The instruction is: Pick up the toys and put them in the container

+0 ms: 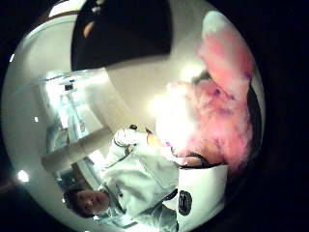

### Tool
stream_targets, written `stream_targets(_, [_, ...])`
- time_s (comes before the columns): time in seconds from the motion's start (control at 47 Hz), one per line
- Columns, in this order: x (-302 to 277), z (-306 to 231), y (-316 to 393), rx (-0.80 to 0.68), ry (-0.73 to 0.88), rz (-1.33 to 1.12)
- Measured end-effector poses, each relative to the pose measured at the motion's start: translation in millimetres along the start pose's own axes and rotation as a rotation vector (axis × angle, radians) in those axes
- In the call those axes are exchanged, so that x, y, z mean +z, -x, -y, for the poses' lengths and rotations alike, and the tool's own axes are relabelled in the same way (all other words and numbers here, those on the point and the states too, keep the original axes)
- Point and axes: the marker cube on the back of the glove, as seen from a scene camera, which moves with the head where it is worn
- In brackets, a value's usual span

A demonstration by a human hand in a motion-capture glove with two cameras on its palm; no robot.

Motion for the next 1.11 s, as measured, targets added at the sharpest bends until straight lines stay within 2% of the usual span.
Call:
stream_targets(0.064, [-31.6,2.7,9.9,-0.01,-0.051,-0.013])
stream_targets(0.149, [-89.7,31.4,17.2,-0.044,-0.117,-0.021])
stream_targets(0.319, [-172.8,80.4,85.7,-0.092,-0.389,0.001])
stream_targets(0.574, [-200.8,146.8,147.8,-0.142,-0.7,0.022])
stream_targets(0.66, [-196.8,165.8,151.2,-0.174,-0.672,0.051])
stream_targets(0.851, [-178.0,177.4,146.4,-0.173,-0.379,0.06])
stream_targets(1.106, [-199.5,148.5,116.7,-0.218,-0.461,0.069])
